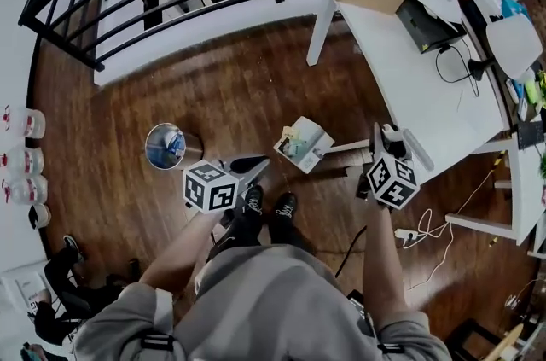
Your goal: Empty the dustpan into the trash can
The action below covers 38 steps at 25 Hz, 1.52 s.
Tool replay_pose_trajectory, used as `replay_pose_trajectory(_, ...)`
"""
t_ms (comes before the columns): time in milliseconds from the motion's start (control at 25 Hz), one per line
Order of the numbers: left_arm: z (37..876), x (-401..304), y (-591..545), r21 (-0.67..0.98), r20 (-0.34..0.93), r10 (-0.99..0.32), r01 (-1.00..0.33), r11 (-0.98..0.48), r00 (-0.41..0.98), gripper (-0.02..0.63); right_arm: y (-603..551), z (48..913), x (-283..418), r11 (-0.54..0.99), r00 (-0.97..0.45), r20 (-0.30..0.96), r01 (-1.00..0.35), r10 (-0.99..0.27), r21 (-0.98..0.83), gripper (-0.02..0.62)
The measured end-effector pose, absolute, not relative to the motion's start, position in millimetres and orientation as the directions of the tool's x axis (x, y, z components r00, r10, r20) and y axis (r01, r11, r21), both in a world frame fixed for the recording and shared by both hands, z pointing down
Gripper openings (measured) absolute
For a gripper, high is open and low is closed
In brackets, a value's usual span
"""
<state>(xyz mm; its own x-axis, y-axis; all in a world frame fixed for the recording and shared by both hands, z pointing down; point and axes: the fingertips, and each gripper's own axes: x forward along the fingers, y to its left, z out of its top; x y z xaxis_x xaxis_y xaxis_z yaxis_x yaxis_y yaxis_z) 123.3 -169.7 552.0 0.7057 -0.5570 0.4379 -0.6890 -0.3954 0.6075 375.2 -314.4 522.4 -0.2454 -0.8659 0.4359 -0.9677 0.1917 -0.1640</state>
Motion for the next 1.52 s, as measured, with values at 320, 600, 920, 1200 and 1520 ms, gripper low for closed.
replay_pose_trajectory(320, 529, 49, -143, 0.512, 0.44, -0.752, -0.825, -0.24, 0.491, 0.005, -323, 422, 238, 0.551, -0.576, 0.25, -0.817, -0.778, -0.168, 0.195)
replay_pose_trajectory(600, 507, -65, -83, 0.464, 0.432, -0.855, -0.884, -0.061, 0.286, 0.005, -309, 336, 77, 0.742, -0.755, 0.111, -0.655, -0.646, -0.143, 0.196)
replay_pose_trajectory(920, 501, -176, -20, 0.457, 0.396, -0.906, -0.888, 0.056, 0.147, 0.005, -275, 282, -67, 0.827, -0.833, 0.004, -0.55, -0.553, -0.12, 0.195)
replay_pose_trajectory(1200, 502, -258, 30, 0.493, 0.377, -0.922, -0.862, 0.116, 0.091, 0.005, -244, 290, -187, 0.84, -0.844, 0.011, -0.536, -0.537, -0.082, 0.195)
replay_pose_trajectory(1520, 507, -312, 56, 0.533, 0.351, -0.934, -0.835, 0.139, 0.069, 0.005, -195, 300, -289, 0.872, -0.872, 0.013, -0.489, -0.489, 0.032, 0.193)
